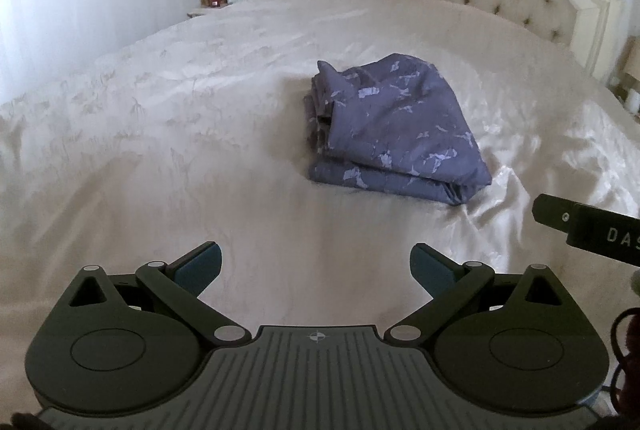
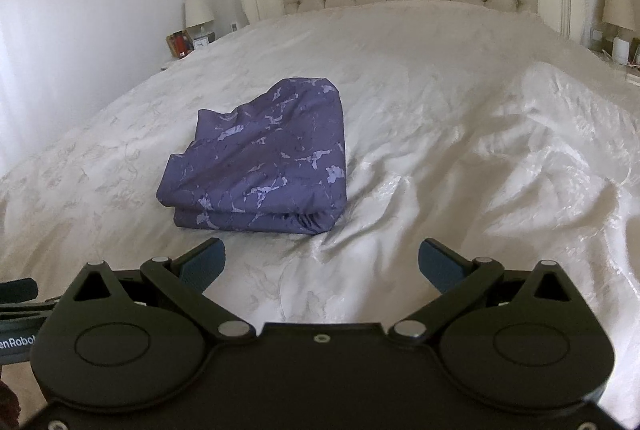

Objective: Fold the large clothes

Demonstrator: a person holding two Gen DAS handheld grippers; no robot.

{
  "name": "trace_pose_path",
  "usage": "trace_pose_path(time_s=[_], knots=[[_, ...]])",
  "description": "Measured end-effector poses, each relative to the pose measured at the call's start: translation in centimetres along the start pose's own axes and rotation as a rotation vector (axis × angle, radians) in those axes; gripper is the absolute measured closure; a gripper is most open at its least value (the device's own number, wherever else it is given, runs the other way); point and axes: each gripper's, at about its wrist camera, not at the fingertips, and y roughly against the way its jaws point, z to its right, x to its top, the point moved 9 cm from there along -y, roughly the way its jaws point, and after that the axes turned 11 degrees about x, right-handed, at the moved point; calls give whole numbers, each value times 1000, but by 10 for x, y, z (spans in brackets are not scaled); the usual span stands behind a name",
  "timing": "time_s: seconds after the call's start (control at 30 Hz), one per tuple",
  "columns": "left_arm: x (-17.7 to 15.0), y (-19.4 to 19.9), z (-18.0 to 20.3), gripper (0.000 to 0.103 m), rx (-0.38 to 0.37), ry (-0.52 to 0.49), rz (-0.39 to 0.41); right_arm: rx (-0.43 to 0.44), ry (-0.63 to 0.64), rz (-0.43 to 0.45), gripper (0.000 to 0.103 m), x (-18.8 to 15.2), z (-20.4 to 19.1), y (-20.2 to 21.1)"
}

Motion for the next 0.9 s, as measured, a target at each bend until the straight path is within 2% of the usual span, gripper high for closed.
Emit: trace_pose_path(time_s=[0.3, 0.9], knots=[[-7, -5, -4, 1, 5, 10, -22, 2, -12, -41, 1, -11, -2, -8], [-18, -16, -11, 1, 31, 5, -52, -61, -4, -108, 1, -23, 1, -17]])
